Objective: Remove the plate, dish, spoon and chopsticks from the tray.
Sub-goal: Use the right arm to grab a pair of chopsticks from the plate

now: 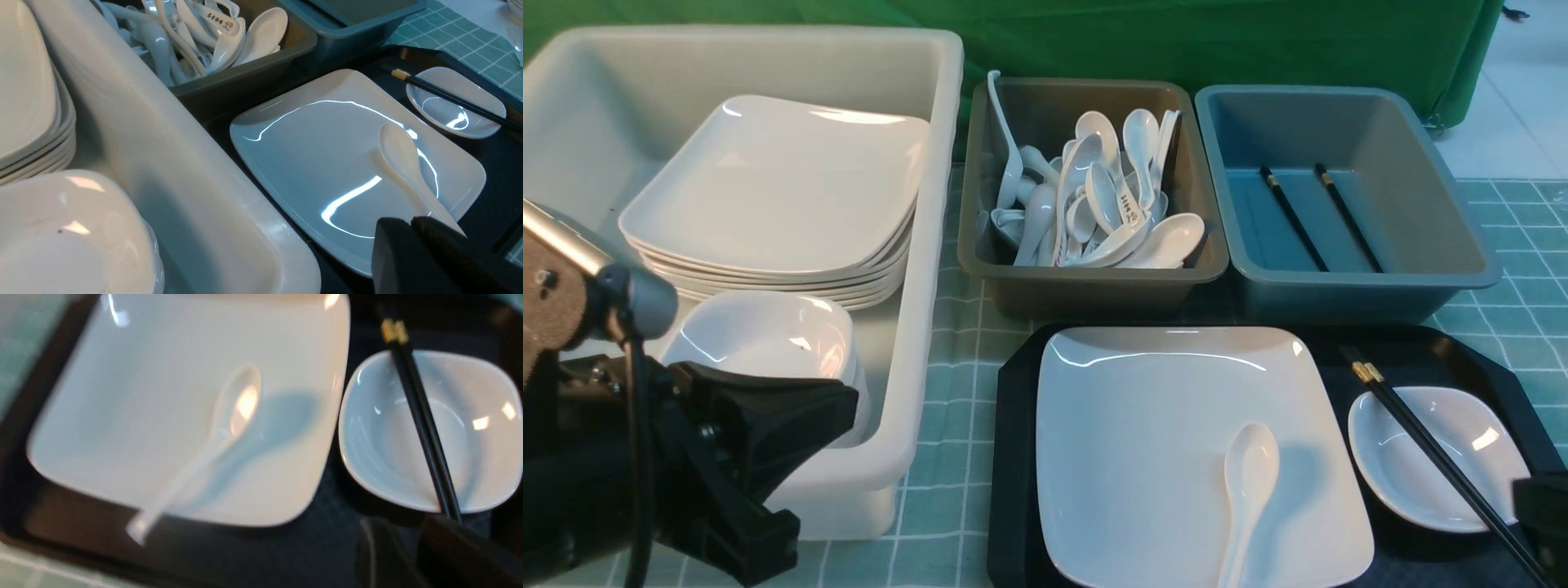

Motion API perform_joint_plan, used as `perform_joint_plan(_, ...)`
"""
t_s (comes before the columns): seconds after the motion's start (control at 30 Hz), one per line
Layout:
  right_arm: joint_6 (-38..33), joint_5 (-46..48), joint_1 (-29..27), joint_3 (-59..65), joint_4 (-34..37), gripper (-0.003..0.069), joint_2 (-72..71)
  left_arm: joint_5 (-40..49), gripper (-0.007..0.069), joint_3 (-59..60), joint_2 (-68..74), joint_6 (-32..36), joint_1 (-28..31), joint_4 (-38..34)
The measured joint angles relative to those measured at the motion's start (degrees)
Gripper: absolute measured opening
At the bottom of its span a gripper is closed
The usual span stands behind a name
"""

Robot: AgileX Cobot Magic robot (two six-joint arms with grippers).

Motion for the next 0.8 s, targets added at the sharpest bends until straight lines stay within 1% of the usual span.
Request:
perform_joint_plan(0.1, -2.7, 4.1, -0.4, -6.1, -2.9, 0.0212, 10.3, 1.3, 0.0017, 0.0, -1.9, 0.0, 0.0, -0.5)
perform_joint_plan(0.17, -5.1, 7.4, -1.7, -10.8, -3.9, 0.0223, 17.0, 2.0, 0.0017, 0.0, -3.8, 0.0, 0.0, -0.5)
perform_joint_plan(0.2, -6.2, 9.4, -2.5, -12.8, -3.9, 0.0227, 20.8, 2.2, 0.0017, 0.0, -4.7, 0.0, 0.0, -0.5)
perform_joint_plan(0.23, -7.9, 12.0, -4.6, -17.0, -4.2, 0.0235, 26.2, 2.5, 0.0017, 0.0, -6.7, 0.1, 0.0, -0.7)
perform_joint_plan(0.27, -8.0, 12.5, -4.8, -17.4, -4.3, 0.0237, 27.5, 2.6, 0.0017, 0.0, -7.2, 0.1, 0.0, -0.7)
perform_joint_plan(0.3, -8.7, 13.5, -6.4, -20.4, -4.3, 0.0242, 31.7, 3.0, 0.0017, 0.0, -9.1, 0.1, 0.0, -0.7)
perform_joint_plan(0.37, -9.7, 13.7, -7.6, -23.4, -4.3, 0.0245, 35.8, 3.6, 0.0017, 0.0, -11.2, 0.1, 0.0, -0.7)
perform_joint_plan(0.47, -10.0, 13.6, -8.0, -25.1, -4.3, 0.0264, 39.0, 4.4, 0.0017, 0.0, -12.8, 0.0, 0.0, -0.6)
perform_joint_plan(0.5, -10.5, 12.8, -8.0, -26.0, -4.2, 0.031, 41.5, 5.3, 0.0017, 0.0, -13.8, 0.0, 0.0, -0.6)
perform_joint_plan(0.57, -11.2, 11.5, -8.0, -26.3, -4.2, 0.0374, 43.7, 6.0, 0.0017, 0.0, -14.4, 0.0, 0.0, -0.6)
perform_joint_plan(0.6, -11.3, 11.1, -8.0, -26.3, -4.2, 0.0388, 44.2, 6.0, 0.0017, 0.0, -14.4, 0.0, 0.0, -0.6)
perform_joint_plan(0.67, -11.5, 8.9, -8.6, -26.3, -4.2, 0.0446, 47.1, 6.6, 0.0017, 0.0, -14.5, 0.0, 0.0, -0.5)
perform_joint_plan(0.73, -11.6, 8.0, -9.0, -26.3, -3.9, 0.0456, 48.1, 6.7, 0.0017, 0.0, -14.5, 0.0, 0.0, -0.5)
perform_joint_plan(0.8, -11.7, 7.0, -9.9, -26.3, -3.9, 0.0452, 50.9, 7.3, 0.0017, 0.0, -14.5, 0.0, 0.0, -0.5)
